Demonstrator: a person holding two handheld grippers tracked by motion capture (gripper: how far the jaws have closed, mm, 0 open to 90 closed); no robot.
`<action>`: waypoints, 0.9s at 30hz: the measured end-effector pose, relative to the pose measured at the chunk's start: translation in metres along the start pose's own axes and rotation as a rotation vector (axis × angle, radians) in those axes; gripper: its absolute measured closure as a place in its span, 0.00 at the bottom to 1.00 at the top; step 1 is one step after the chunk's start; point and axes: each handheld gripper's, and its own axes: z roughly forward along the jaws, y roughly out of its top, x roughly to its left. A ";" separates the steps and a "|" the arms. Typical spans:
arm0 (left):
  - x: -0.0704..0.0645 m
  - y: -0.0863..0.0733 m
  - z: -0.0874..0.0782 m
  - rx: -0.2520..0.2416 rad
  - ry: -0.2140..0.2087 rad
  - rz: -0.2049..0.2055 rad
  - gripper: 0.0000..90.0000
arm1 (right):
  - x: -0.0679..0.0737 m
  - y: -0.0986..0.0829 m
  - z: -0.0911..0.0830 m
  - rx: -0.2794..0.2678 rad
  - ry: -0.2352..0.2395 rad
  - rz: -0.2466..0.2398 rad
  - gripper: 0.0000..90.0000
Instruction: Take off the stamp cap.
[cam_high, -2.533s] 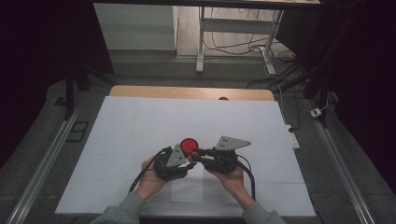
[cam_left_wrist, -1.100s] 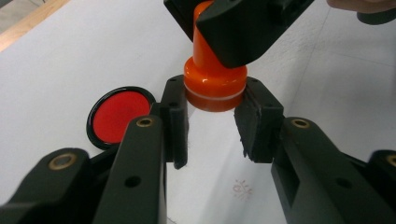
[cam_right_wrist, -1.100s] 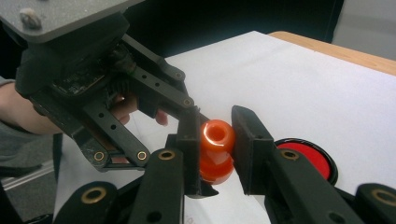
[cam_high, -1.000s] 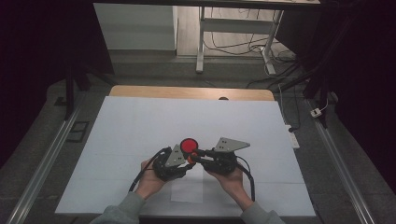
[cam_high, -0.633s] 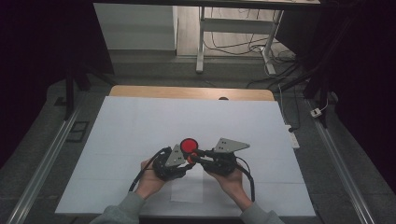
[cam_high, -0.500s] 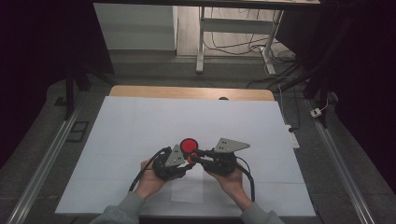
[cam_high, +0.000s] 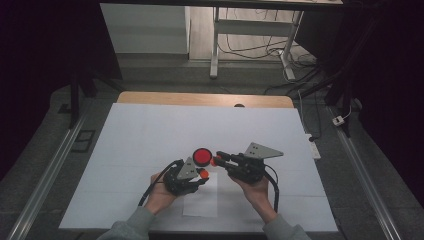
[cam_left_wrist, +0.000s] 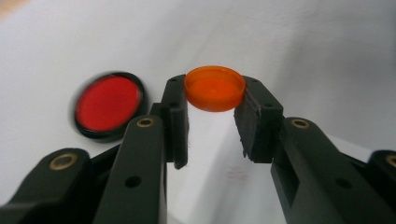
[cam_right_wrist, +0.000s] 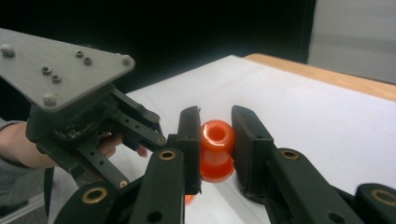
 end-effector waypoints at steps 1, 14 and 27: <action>0.001 0.000 -0.001 -0.007 -0.001 -0.005 0.73 | -0.001 0.000 -0.001 -0.001 0.002 0.000 0.81; 0.012 -0.006 -0.012 -0.044 0.009 -0.060 0.73 | 0.002 -0.001 0.004 0.006 0.028 -0.010 0.81; 0.027 -0.017 -0.035 -0.079 0.021 -0.100 0.73 | 0.001 0.000 0.002 0.000 0.018 -0.018 0.81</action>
